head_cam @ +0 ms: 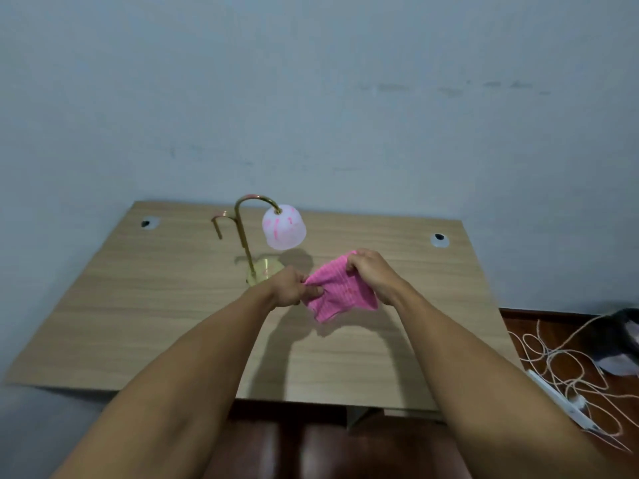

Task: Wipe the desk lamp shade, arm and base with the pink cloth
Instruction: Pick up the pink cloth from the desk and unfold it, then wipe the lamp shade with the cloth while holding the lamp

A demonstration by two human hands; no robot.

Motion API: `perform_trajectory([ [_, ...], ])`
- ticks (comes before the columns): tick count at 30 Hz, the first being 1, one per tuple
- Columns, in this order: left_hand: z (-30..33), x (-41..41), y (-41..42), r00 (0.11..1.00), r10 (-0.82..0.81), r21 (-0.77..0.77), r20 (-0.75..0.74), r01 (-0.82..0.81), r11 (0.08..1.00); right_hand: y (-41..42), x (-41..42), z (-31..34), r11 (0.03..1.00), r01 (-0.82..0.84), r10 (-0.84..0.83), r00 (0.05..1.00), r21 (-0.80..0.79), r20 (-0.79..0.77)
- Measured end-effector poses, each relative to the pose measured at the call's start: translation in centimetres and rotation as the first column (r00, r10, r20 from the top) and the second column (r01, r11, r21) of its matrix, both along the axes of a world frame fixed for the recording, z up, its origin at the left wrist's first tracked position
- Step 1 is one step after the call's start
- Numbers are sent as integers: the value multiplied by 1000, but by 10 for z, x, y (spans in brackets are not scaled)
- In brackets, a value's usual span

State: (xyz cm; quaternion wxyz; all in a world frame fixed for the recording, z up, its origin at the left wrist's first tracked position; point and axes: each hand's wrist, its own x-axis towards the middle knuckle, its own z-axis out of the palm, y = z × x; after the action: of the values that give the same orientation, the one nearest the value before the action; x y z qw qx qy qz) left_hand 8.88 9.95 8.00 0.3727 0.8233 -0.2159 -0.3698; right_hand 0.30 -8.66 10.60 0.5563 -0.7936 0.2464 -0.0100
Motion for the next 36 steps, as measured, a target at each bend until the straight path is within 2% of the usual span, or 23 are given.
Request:
perform_trajectory([
  [5, 31, 33, 40, 988, 28, -7, -150, -29, 1000, 35, 31, 26, 1000, 31, -31, 999, 1, 12],
  [8, 53, 54, 59, 987, 28, -87, -158, -42, 995, 50, 44, 40, 997, 74, -74, 997, 18, 32],
  [13, 77, 79, 84, 976, 20, -260, -216, -78, 963, 75, 61, 58, 958, 152, -168, 985, 243, 45],
  [16, 81, 88, 95, 976, 35, -358, -216, -112, 927, 85, 65, 61, 884, 29, -43, 999, 466, 20],
  [19, 79, 96, 102, 978, 44, -375, -204, -119, 920, 94, 67, 64, 854, -14, 20, 1000, 520, -6],
  [23, 66, 108, 108, 961, 101, -347, -257, -189, 919, 99, 69, 70, 794, 113, -138, 990, 597, -5],
  [25, 56, 111, 113, 965, 141, -307, -222, -206, 929, 95, 69, 77, 783, 188, -255, 966, 592, 30],
  [28, 38, 113, 116, 964, 199, -259, -176, -241, 935, 79, 67, 88, 805, 325, -399, 916, 497, 49],
  [31, 21, 115, 111, 936, 321, -235, -146, -348, 907, 65, 71, 90, 846, 447, -505, 846, 290, 172],
  [34, 7, 122, 102, 899, 430, -214, -77, -436, 874, 70, 81, 87, 876, 480, -448, 845, -46, 292],
  [36, 5, 122, 95, 871, 492, -192, 9, -481, 856, 84, 87, 82, 858, 457, -388, 875, -232, 290],
])
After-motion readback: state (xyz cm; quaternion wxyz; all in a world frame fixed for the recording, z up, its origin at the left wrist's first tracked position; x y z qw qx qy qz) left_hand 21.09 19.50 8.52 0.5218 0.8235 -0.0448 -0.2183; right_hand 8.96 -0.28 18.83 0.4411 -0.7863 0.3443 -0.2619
